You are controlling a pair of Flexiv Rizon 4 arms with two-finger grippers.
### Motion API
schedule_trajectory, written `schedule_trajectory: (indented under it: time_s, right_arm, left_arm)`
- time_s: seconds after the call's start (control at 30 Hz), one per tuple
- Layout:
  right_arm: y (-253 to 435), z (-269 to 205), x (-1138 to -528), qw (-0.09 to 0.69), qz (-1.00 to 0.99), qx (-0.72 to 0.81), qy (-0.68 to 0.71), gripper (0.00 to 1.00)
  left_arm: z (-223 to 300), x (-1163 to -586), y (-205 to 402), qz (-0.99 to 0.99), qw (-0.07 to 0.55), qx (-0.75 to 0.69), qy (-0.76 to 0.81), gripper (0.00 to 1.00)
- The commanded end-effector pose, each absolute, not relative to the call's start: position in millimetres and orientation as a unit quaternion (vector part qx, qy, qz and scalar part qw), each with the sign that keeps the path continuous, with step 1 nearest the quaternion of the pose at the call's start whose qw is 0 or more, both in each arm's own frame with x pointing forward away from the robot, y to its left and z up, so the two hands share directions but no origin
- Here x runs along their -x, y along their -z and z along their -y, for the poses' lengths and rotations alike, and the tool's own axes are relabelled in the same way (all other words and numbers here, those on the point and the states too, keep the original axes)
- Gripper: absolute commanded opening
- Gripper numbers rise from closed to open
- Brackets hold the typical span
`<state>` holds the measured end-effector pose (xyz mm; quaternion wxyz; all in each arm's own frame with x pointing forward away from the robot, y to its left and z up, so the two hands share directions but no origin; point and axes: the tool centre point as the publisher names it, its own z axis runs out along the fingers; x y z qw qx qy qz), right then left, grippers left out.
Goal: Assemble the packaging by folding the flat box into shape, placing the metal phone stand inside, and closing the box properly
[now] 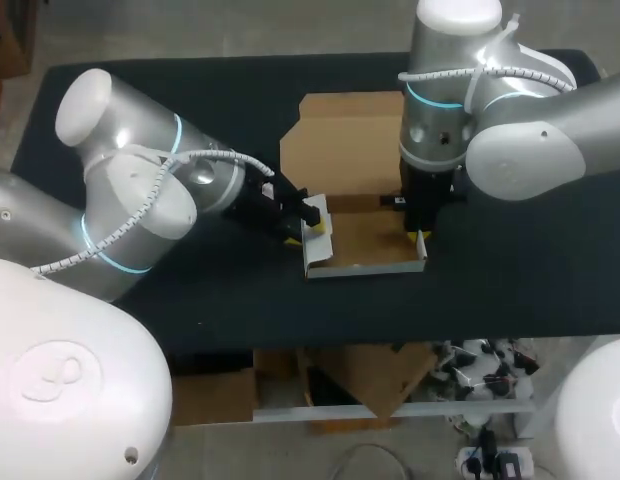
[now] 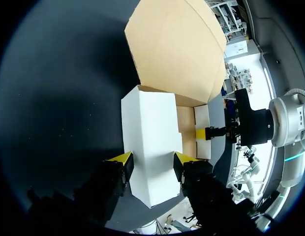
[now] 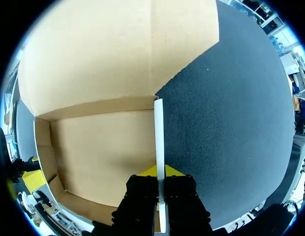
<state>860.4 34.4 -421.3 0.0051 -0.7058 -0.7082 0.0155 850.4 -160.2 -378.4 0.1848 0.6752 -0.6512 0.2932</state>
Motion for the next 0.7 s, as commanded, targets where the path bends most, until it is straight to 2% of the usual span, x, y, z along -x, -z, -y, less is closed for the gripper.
schedule_trajectory:
  time_s: [0.03,0.13,0.33,0.7]
  right_arm:
    - [422.2,-35.0,-859.9,0.004,0.708,0.706,-0.016,0.00]
    - [422.2,-35.0,-859.9,0.004,0.708,0.706,-0.016,0.00]
    - [422.2,-35.0,-859.9,0.004,0.708,0.706,-0.016,0.00]
    - [422.2,-35.0,-859.9,0.004,0.708,0.706,-0.016,0.00]
  left_arm:
    - [165.9,-852.8,378.9,0.662,0.147,-0.690,-0.251,0.57]
    - [166.0,-852.8,380.2,0.665,0.140,-0.692,-0.244,0.57]
    - [163.0,-852.7,384.7,0.667,0.133,-0.695,-0.233,0.50]
    - [160.3,-853.2,391.2,0.669,0.114,-0.703,-0.211,0.47]
